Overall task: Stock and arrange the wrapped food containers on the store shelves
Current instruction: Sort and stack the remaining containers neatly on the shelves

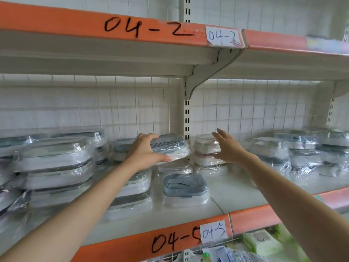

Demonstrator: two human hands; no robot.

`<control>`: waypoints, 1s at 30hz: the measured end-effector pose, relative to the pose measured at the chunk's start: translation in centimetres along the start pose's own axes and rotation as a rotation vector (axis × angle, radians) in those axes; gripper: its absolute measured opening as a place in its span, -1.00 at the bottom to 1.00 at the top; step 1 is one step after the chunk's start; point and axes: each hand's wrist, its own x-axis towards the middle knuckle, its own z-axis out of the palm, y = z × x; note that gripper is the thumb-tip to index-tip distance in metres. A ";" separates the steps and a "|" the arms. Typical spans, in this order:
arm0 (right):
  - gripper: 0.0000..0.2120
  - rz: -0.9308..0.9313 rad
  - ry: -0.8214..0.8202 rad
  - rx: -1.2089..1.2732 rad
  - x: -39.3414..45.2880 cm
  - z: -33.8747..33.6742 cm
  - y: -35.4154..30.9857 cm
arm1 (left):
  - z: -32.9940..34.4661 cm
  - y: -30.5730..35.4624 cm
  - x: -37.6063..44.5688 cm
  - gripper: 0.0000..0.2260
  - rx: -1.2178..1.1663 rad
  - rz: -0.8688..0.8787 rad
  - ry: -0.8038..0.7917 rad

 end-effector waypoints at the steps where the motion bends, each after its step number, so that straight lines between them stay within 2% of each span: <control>1: -0.14 0.010 -0.018 -0.040 0.3 0.3 0.5 | -0.1 -0.2 0.2 -0.26 -0.014 -0.009 0.026; 4: -0.16 0.016 0.056 -0.227 1.0 1.3 1.4 | -1.0 -0.6 0.8 -0.27 -0.106 -0.039 0.096; 9: -0.39 -0.033 0.307 -0.484 0.9 2.2 1.0 | -3.0 -0.7 1.2 -0.27 -0.163 -0.073 0.121; 13: -0.37 -0.100 0.422 -0.327 -0.5 2.2 -0.4 | -4.0 -1.5 0.7 -0.27 -0.167 -0.068 0.159; 16: -0.46 -0.276 0.477 -0.170 -2.1 1.7 -2.6 | -4.9 -1.6 0.4 -0.28 -0.200 -0.079 0.197; 20: -0.47 -0.497 0.453 -0.025 -4.1 1.5 -8.2 | -6.4 -1.1 0.0 -0.30 -0.272 -0.085 0.240; 24: -0.43 -0.562 0.383 0.096 -5.0 2.2 -14.1 | -7.7 -0.3 -0.5 -0.34 -0.284 -0.061 0.255; 26: -0.41 -0.551 0.276 0.174 -5.0 2.5 -15.9 | -8.4 -0.2 -0.7 -0.34 -0.274 -0.057 0.260; 30: -0.54 -0.453 -0.019 0.604 -4.5 1.9 -16.4 | -10.1 -0.9 -1.4 -0.30 -0.229 -0.062 0.245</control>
